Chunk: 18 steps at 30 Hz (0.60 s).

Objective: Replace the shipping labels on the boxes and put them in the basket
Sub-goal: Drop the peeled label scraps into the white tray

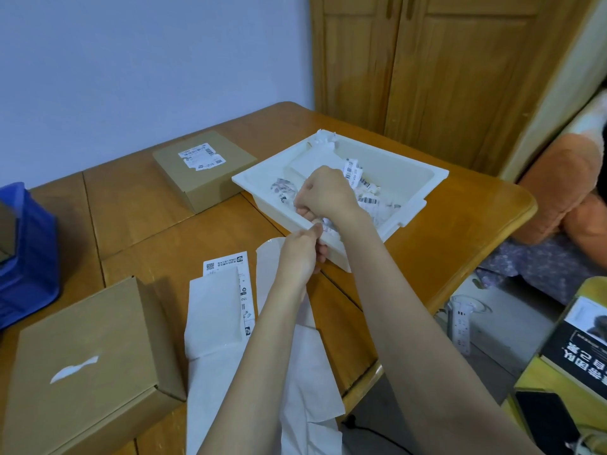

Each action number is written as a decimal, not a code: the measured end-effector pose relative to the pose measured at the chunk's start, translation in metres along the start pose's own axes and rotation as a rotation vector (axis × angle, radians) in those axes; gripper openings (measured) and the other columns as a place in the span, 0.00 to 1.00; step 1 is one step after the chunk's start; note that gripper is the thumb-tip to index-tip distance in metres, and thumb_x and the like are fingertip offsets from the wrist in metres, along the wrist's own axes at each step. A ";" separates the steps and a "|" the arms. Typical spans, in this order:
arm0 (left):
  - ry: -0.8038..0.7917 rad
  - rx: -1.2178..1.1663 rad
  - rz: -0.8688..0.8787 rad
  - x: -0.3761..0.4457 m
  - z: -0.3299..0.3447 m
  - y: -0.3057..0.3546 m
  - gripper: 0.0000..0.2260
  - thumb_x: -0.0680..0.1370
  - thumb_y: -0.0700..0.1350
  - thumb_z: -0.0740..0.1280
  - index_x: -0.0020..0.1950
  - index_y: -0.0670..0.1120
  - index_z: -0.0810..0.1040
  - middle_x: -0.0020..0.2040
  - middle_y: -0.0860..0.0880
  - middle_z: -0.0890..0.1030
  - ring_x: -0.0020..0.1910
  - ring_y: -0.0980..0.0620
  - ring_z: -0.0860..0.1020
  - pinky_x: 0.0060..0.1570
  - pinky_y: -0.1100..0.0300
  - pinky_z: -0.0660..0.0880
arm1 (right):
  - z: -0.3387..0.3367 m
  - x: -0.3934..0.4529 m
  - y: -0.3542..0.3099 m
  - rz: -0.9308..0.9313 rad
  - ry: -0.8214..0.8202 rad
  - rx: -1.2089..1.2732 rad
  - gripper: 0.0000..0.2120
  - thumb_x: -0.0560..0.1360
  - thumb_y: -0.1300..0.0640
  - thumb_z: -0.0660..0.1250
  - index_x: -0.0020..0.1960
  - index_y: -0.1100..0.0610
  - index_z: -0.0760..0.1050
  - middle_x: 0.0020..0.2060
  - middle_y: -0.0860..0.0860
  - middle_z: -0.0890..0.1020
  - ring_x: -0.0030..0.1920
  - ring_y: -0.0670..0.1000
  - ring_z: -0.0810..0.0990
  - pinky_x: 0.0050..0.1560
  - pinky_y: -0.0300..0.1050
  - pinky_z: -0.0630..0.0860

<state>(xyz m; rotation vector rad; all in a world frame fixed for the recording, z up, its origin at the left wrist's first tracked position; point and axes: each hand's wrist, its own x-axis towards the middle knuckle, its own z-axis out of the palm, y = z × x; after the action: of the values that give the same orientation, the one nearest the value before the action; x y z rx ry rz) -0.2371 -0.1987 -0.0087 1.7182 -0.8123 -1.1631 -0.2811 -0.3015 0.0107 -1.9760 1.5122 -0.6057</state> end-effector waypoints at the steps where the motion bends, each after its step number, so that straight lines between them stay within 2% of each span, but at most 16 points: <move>1: -0.005 0.006 0.001 0.000 -0.001 0.000 0.19 0.84 0.48 0.59 0.35 0.44 0.71 0.30 0.49 0.73 0.28 0.54 0.70 0.33 0.61 0.67 | 0.003 0.000 -0.002 0.010 0.058 -0.088 0.04 0.69 0.62 0.69 0.40 0.61 0.82 0.34 0.53 0.85 0.34 0.52 0.83 0.36 0.43 0.81; 2: -0.009 0.011 0.004 0.000 -0.002 0.000 0.19 0.84 0.49 0.59 0.34 0.44 0.70 0.30 0.48 0.73 0.29 0.54 0.70 0.33 0.61 0.67 | 0.004 0.000 -0.005 0.019 0.097 -0.160 0.04 0.68 0.58 0.72 0.39 0.59 0.80 0.34 0.50 0.83 0.35 0.51 0.81 0.32 0.41 0.76; 4: -0.012 0.019 0.008 0.000 -0.003 0.000 0.19 0.84 0.49 0.59 0.34 0.44 0.70 0.30 0.49 0.73 0.29 0.54 0.70 0.33 0.60 0.66 | 0.002 0.001 -0.007 0.018 0.125 -0.251 0.14 0.66 0.49 0.76 0.38 0.55 0.74 0.32 0.47 0.78 0.37 0.50 0.78 0.28 0.39 0.65; 6: -0.007 0.027 0.012 0.000 -0.003 -0.001 0.20 0.84 0.49 0.59 0.33 0.44 0.70 0.30 0.49 0.73 0.29 0.54 0.70 0.33 0.60 0.66 | 0.000 0.002 -0.006 -0.003 0.129 -0.274 0.18 0.66 0.46 0.77 0.40 0.54 0.72 0.34 0.47 0.76 0.40 0.50 0.77 0.28 0.40 0.63; 9: -0.003 0.028 0.008 0.000 -0.002 -0.001 0.20 0.84 0.49 0.59 0.33 0.44 0.71 0.29 0.49 0.74 0.29 0.54 0.70 0.33 0.61 0.67 | 0.003 0.005 -0.002 -0.049 0.126 -0.240 0.20 0.66 0.48 0.77 0.51 0.54 0.72 0.45 0.49 0.78 0.47 0.52 0.77 0.40 0.43 0.69; 11: -0.007 0.030 0.005 0.001 -0.002 0.000 0.20 0.84 0.48 0.59 0.34 0.44 0.71 0.30 0.49 0.74 0.29 0.54 0.70 0.33 0.61 0.67 | 0.004 0.005 0.000 -0.100 0.203 -0.330 0.18 0.66 0.47 0.76 0.51 0.51 0.75 0.52 0.51 0.74 0.53 0.53 0.74 0.51 0.45 0.67; 13: -0.006 0.031 0.005 0.001 -0.002 0.000 0.19 0.84 0.49 0.59 0.34 0.44 0.71 0.30 0.49 0.74 0.29 0.54 0.70 0.33 0.61 0.67 | 0.004 0.006 0.000 -0.161 0.241 -0.379 0.14 0.66 0.49 0.75 0.48 0.49 0.76 0.56 0.51 0.70 0.56 0.53 0.70 0.56 0.46 0.64; 14: -0.005 0.031 0.009 0.001 -0.003 -0.001 0.19 0.84 0.49 0.59 0.34 0.44 0.71 0.30 0.49 0.74 0.29 0.54 0.71 0.34 0.60 0.67 | 0.005 0.007 0.000 -0.180 0.201 -0.335 0.11 0.66 0.53 0.73 0.47 0.51 0.76 0.56 0.51 0.72 0.55 0.53 0.72 0.57 0.46 0.65; 16: -0.006 0.028 0.022 0.001 -0.003 -0.002 0.19 0.84 0.49 0.59 0.35 0.45 0.71 0.30 0.50 0.74 0.30 0.54 0.71 0.34 0.61 0.67 | 0.005 0.004 -0.003 -0.154 0.080 -0.162 0.06 0.67 0.61 0.68 0.44 0.57 0.76 0.51 0.53 0.79 0.50 0.54 0.78 0.57 0.49 0.73; 17: -0.006 0.027 0.025 0.001 -0.003 -0.002 0.18 0.84 0.49 0.59 0.35 0.45 0.71 0.30 0.50 0.74 0.30 0.54 0.71 0.34 0.61 0.67 | 0.007 0.005 -0.004 -0.128 0.055 -0.105 0.04 0.68 0.63 0.64 0.41 0.60 0.77 0.44 0.55 0.82 0.45 0.56 0.80 0.55 0.52 0.76; 18: -0.007 0.028 0.028 0.000 -0.003 -0.002 0.18 0.84 0.49 0.59 0.35 0.45 0.71 0.30 0.50 0.74 0.30 0.54 0.71 0.34 0.61 0.67 | 0.008 0.006 -0.004 -0.110 0.061 -0.085 0.06 0.69 0.63 0.61 0.36 0.61 0.75 0.37 0.56 0.82 0.39 0.57 0.80 0.53 0.54 0.78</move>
<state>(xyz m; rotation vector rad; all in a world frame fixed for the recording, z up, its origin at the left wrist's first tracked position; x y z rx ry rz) -0.2339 -0.1972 -0.0104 1.7212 -0.8578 -1.1439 -0.2713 -0.3049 0.0080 -2.1349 1.4949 -0.6629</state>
